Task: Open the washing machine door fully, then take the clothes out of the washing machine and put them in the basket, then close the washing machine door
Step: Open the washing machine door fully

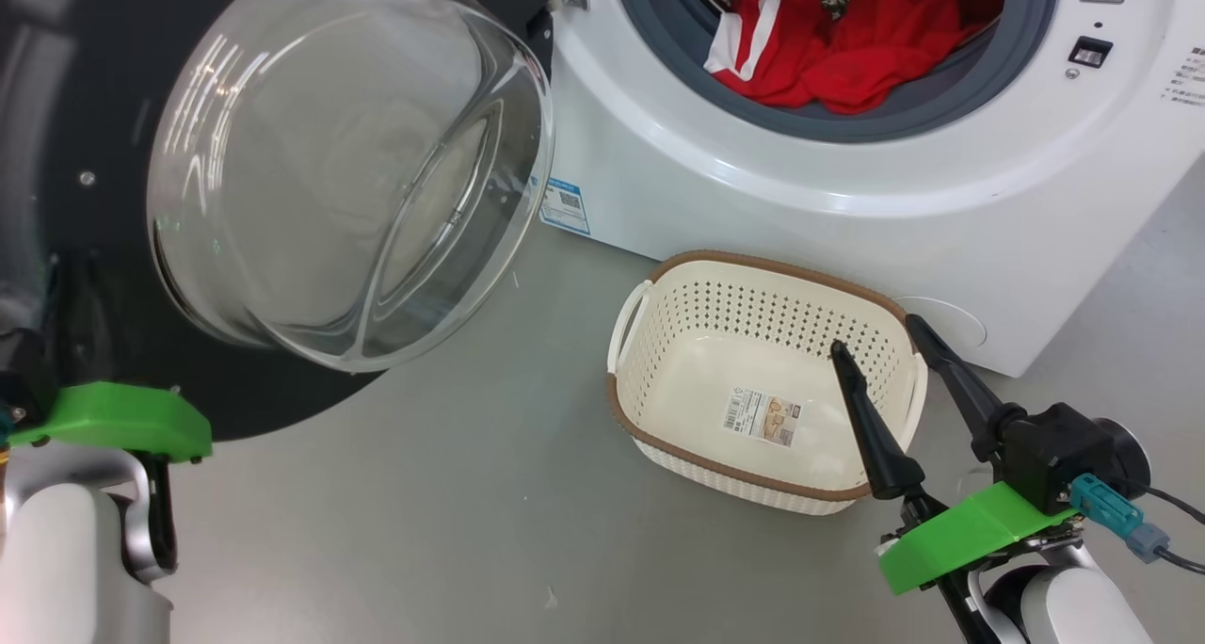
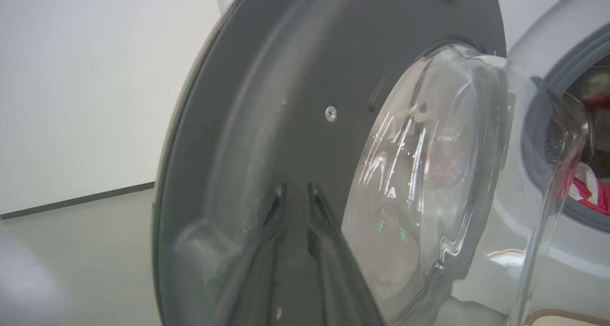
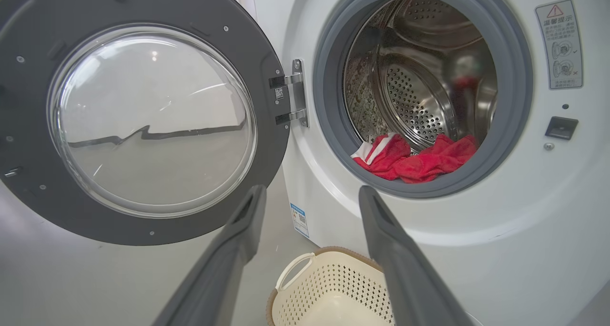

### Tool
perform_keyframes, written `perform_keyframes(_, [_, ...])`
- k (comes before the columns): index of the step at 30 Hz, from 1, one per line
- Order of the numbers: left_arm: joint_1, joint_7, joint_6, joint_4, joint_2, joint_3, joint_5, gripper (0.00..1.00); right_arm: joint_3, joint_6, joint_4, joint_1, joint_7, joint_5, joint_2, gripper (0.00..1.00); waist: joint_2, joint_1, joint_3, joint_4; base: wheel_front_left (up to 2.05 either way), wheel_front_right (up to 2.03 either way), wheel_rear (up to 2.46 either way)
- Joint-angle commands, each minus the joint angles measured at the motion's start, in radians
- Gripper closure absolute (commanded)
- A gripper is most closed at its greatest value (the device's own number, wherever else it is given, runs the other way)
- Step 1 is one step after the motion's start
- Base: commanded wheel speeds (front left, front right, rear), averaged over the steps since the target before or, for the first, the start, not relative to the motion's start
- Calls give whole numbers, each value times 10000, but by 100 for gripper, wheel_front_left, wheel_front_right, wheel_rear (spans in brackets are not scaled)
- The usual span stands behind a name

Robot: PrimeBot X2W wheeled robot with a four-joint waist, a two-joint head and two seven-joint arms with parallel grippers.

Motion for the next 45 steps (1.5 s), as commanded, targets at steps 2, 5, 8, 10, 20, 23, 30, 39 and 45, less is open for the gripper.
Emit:
perform_keyframes(2, [166,-49,-34,-541,393,320,143,0,276,63,-186,-424,-145,159,34,0,0,0,-58,-54,0,0,0])
perform_keyframes(5, [350,-49,-122,-903,216,254,147,0,234,63,-99,-419,-258,235,34,0,0,0,-123,-120,0,0,0])
perform_keyframes(8, [516,-49,-198,-1332,71,277,48,0,240,63,19,-411,-377,316,34,0,0,0,-216,-242,0,0,0])
perform_keyframes(10, [659,-49,-218,-1721,-35,271,9,0,239,63,86,-409,-477,398,34,0,0,0,-282,-344,0,0,0])
perform_keyframes(20, [1526,-49,-612,-3865,-320,-28,1,0,139,63,427,-409,-980,706,34,0,0,0,-576,-1051,0,0,0])
perform_keyframes(23, [1739,-49,-863,-4417,-436,-334,54,0,50,63,516,-385,-1134,724,34,0,0,0,-653,-1284,0,0,0])
perform_keyframes(30, [2129,-49,-1314,-4825,-596,-811,-151,0,-138,63,600,-289,-1438,703,34,0,0,0,-796,-1829,0,0,0])
perform_keyframes(39, [2850,163,-1631,-4945,-625,-1274,-677,0,-303,63,561,-97,-1846,452,34,0,0,0,-915,-3049,0,0,0])
perform_keyframes(45, [3331,287,-1670,-4977,-693,-1423,-942,0,-485,63,502,95,-1979,347,34,0,0,0,-1014,-3793,0,0,0])
